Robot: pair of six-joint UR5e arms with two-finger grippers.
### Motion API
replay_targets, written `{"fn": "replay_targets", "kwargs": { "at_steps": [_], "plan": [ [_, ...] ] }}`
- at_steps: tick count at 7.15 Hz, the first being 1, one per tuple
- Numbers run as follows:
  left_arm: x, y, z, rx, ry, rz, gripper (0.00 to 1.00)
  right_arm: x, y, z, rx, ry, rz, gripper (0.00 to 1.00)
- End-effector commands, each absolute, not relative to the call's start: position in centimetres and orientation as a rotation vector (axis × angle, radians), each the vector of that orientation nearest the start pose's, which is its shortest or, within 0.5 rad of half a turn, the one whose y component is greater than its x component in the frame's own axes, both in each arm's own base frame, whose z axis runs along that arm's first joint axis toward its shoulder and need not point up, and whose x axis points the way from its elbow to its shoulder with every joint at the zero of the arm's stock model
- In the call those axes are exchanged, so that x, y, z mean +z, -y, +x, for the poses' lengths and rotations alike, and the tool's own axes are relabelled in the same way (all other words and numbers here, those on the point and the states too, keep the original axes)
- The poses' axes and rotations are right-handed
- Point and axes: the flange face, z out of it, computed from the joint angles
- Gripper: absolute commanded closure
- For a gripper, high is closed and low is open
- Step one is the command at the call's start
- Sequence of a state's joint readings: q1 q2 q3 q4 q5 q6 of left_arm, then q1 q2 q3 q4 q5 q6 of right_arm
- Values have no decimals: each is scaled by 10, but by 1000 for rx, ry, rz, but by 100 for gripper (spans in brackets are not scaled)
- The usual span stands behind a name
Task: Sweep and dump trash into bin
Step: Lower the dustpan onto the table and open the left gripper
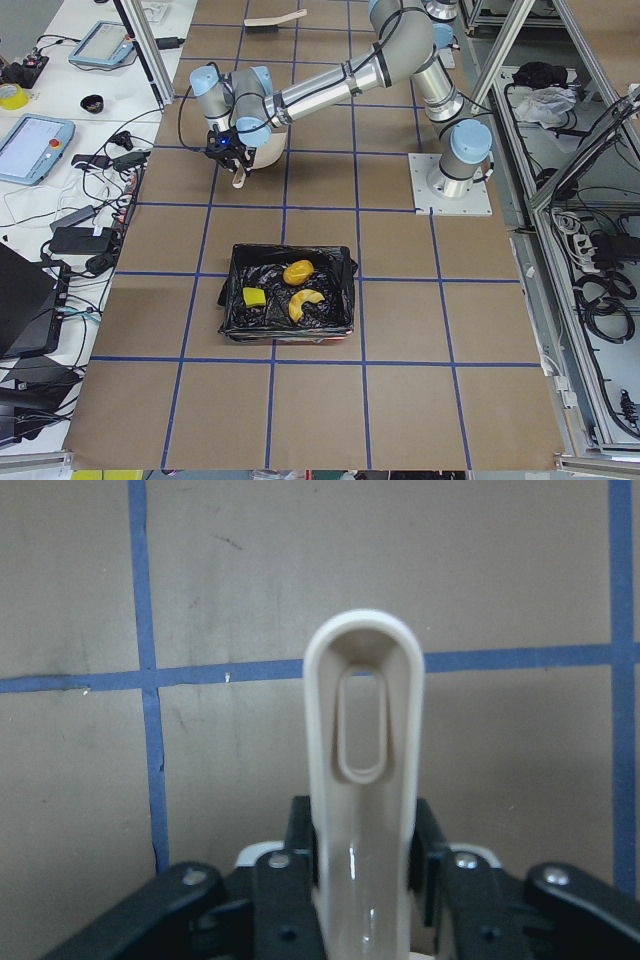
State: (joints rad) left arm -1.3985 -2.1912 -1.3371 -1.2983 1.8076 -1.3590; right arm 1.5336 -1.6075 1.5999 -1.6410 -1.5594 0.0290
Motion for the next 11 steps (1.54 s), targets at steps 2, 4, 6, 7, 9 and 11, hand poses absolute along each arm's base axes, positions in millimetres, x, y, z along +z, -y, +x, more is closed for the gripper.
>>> {"fn": "replay_targets", "kwargs": {
  "at_steps": [2, 4, 6, 7, 9, 11],
  "plan": [
    [242, 717, 15, -141, -2091, -2028, 100, 497, 487, 125, -117, -3122, 100, 0],
    [235, 714, 15, -125, -2085, -2029, 100, 497, 488, 126, -114, -3116, 99, 0],
    [227, 708, 12, -134, -2088, -2031, 100, 497, 488, 126, -114, -3117, 99, 0],
    [223, 701, 10, -123, -2089, -2024, 90, 497, 488, 125, -115, -3119, 97, 0],
    [218, 694, 6, -118, -2094, -2015, 86, 497, 487, 126, -117, -3114, 97, 0],
    [218, 695, 7, -139, -2114, -2008, 34, 498, 487, 126, -119, -3114, 97, 0]
  ]
}}
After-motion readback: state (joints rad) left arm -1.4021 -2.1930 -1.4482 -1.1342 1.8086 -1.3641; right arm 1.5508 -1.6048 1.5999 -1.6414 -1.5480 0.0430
